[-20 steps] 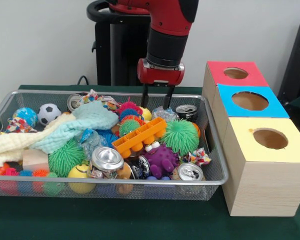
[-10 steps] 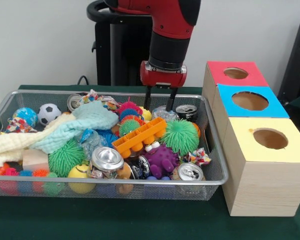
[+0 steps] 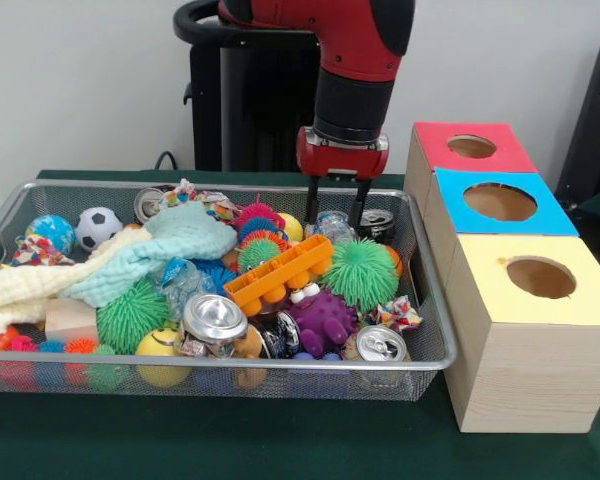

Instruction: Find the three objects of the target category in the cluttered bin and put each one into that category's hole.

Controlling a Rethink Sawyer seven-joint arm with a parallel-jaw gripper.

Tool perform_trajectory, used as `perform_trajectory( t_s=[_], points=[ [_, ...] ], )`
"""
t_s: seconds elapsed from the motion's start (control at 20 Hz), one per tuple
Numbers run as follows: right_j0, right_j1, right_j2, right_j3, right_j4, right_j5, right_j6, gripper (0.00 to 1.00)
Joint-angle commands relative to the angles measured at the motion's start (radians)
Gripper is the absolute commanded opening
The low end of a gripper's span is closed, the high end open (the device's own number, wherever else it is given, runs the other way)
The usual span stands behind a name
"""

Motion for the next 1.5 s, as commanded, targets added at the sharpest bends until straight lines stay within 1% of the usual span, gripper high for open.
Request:
perform_trajectory(
  t_s=[0.05,0.15,0.45,0.55,0.6,0.7,0.8,1.0,1.35,1.5],
  points=[
    [0.052,0.078,0.011,0.052,0.078,-0.075,0.286,1.0],
    [0.061,0.084,0.006,0.056,0.086,-0.087,0.283,1.0],
    [0.053,0.092,0.014,0.068,0.087,-0.14,0.27,1.0],
    [0.045,0.093,0.021,0.07,0.063,-0.165,0.245,1.0],
    [0.042,0.094,0.025,0.071,0.051,-0.178,0.233,0.0],
    [0.029,0.092,0.037,0.08,0.043,-0.202,0.233,0.0],
    [0.031,0.094,0.03,0.077,0.055,-0.177,0.229,0.0],
    [0.035,0.092,0.021,0.07,0.048,-0.196,0.217,0.0],
    [0.037,0.065,0.017,0.055,0.057,-0.139,0.197,0.0],
    [0.026,0.043,0.021,0.052,0.053,-0.11,0.182,0.0]
  ],
)
